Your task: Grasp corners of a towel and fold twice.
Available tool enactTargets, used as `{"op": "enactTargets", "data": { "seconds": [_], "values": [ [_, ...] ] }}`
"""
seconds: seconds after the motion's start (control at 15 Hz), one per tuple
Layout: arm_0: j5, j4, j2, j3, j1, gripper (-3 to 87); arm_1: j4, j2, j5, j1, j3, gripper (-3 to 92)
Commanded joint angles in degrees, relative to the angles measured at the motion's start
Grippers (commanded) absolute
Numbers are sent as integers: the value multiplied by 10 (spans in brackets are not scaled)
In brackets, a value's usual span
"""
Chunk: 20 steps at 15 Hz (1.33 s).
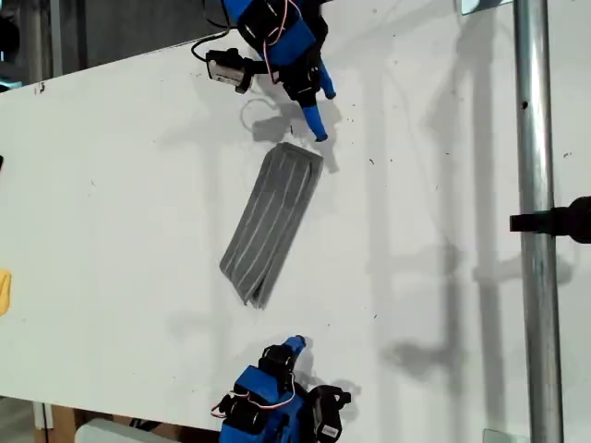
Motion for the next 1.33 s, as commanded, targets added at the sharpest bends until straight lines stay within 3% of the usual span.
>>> {"op": "enactTargets", "data": {
  "seconds": [0.0, 0.4, 0.8, 1.0, 1.27],
  "values": [
    [-37, -33, 52, 48, 18, -21, 1, 39, -1, 20, 9, 499],
    [-61, -102, 113, 142, 37, -26, -45, -72, -46, 171, 15, 511],
    [-79, -104, 175, 198, 52, -26, -164, -443, -116, 248, -127, 498],
    [-100, -43, 294, 239, 62, -26, -145, -557, -143, 281, -199, 490],
    [-114, 102, 555, 302, 65, -26, -141, -592, -159, 323, -231, 495]
  ]
}}
